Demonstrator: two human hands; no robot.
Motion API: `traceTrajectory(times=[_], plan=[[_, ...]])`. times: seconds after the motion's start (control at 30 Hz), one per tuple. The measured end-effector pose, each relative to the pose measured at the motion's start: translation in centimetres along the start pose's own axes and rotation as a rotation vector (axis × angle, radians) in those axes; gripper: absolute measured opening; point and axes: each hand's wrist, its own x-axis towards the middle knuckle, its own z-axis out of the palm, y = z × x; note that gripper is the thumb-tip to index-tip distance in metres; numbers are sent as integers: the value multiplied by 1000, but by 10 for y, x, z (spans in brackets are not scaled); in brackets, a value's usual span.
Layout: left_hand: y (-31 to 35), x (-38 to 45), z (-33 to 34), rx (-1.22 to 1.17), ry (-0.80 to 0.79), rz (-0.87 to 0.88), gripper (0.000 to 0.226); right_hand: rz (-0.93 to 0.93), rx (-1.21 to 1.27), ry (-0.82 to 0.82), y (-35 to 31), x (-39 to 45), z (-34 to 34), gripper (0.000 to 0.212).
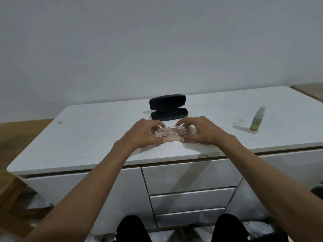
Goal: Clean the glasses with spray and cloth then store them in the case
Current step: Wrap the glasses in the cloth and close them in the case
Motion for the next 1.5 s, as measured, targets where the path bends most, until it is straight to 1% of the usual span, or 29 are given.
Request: traceTrajectory(times=[0.13,0.4,0.57,0.73,0.87,1.0,1.13,1.33,1.43,1.5], plan=[[3,0,4,104,58,99,52,-21,-6,-3,2,1,2,52],[3,-4,9,59,125,148,48,-50,-22,4,8,10,4,48],[2,-3,9,1,163,125,53,-84,-31,24,7,10,4,53],[-2,5,6,-75,171,93,52,-75,-12,49,9,21,3,48],[-7,18,-1,-66,170,91,55,-69,5,90,11,36,1,45],[-13,41,-11,-62,173,63,59,-71,18,119,14,57,-8,51],[-17,67,-15,-35,188,43,56,-50,-27,143,20,80,-15,50],[-25,90,-7,-12,178,38,50,-36,-35,108,36,103,-12,52],[-28,94,-3,-29,175,9,46,-28,-19,87,43,108,-10,53],[-29,96,-4,-54,164,-10,47,-23,-8,68,46,111,-10,53]])
